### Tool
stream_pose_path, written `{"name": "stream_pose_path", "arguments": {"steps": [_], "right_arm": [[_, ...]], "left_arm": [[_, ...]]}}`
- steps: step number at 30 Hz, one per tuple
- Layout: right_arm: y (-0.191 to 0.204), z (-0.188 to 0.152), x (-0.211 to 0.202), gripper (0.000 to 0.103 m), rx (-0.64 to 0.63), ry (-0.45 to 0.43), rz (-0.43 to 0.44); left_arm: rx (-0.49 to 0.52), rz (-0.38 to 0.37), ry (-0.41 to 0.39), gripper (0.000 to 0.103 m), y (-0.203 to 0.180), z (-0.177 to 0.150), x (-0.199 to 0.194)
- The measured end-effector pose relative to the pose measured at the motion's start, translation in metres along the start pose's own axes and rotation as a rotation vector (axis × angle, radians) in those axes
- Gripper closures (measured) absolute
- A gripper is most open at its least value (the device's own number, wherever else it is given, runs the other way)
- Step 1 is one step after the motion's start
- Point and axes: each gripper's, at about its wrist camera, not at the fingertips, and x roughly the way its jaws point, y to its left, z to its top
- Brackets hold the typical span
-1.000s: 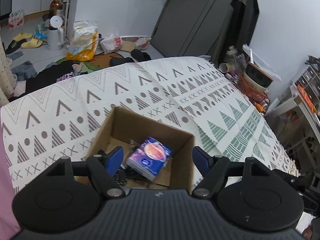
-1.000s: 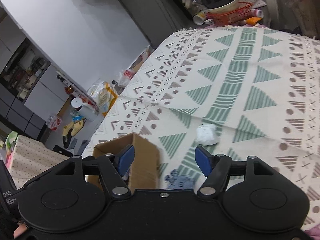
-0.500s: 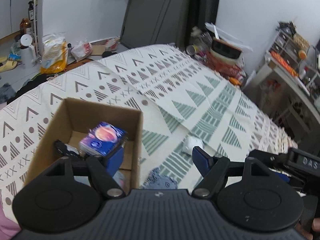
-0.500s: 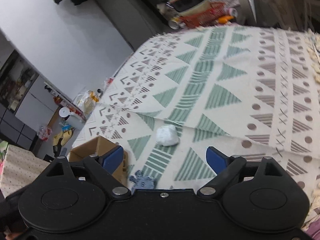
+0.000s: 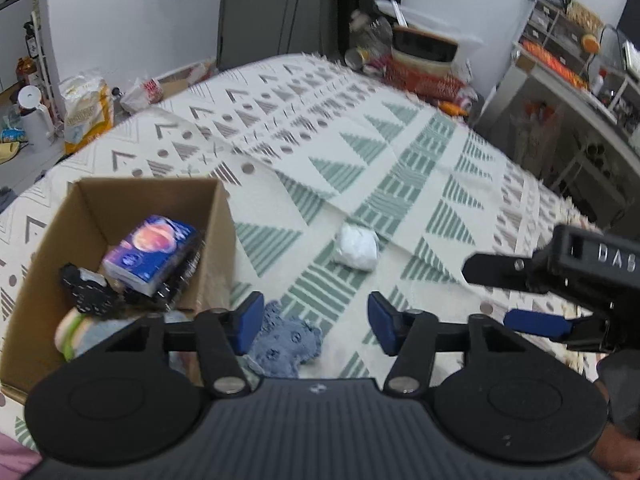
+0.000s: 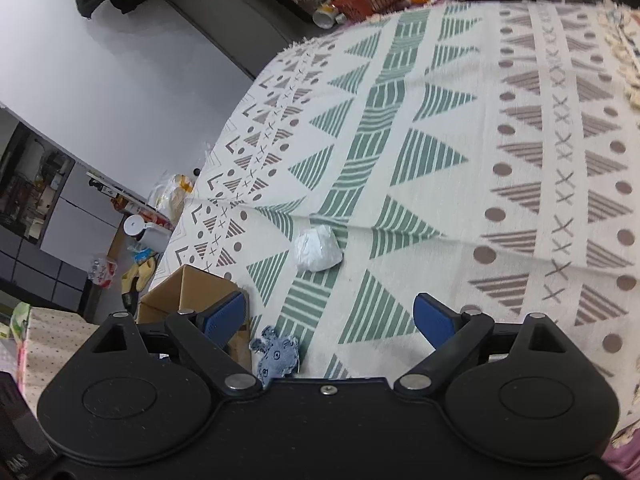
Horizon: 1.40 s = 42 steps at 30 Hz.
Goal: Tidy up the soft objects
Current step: 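Withdraw both grippers from the box toward the denim plush and white wad, then grasp the blue denim plush with the left gripper while right gripper grasps the white tissue wad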
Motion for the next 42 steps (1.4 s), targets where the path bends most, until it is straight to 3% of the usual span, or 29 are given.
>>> {"name": "stream_pose_path", "arguments": {"steps": [8, 14, 32, 38, 42], "right_arm": [[-0.013, 0.003, 0.014, 0.013, 0.063, 0.061, 0.026], [-0.021, 0.007, 0.021, 0.012, 0.111, 0.089, 0.068], [-0.029, 0.018, 0.064, 0.012, 0.136, 0.15, 0.062], [-0.016, 0.022, 0.078, 0.014, 0.09, 0.135, 0.078], [-0.016, 0.022, 0.091, 0.022, 0.086, 0.144, 0.073]], "left_arm": [[0.025, 0.056, 0.056, 0.059, -0.008, -0.003, 0.021], [0.067, 0.1, 0.089, 0.059, -0.016, -0.008, 0.043], [0.169, 0.213, 0.201, 0.058, -0.021, -0.024, 0.094], [0.08, 0.186, 0.18, 0.073, -0.007, -0.018, 0.095], [0.046, 0.148, 0.132, 0.08, -0.005, -0.009, 0.09]]}}
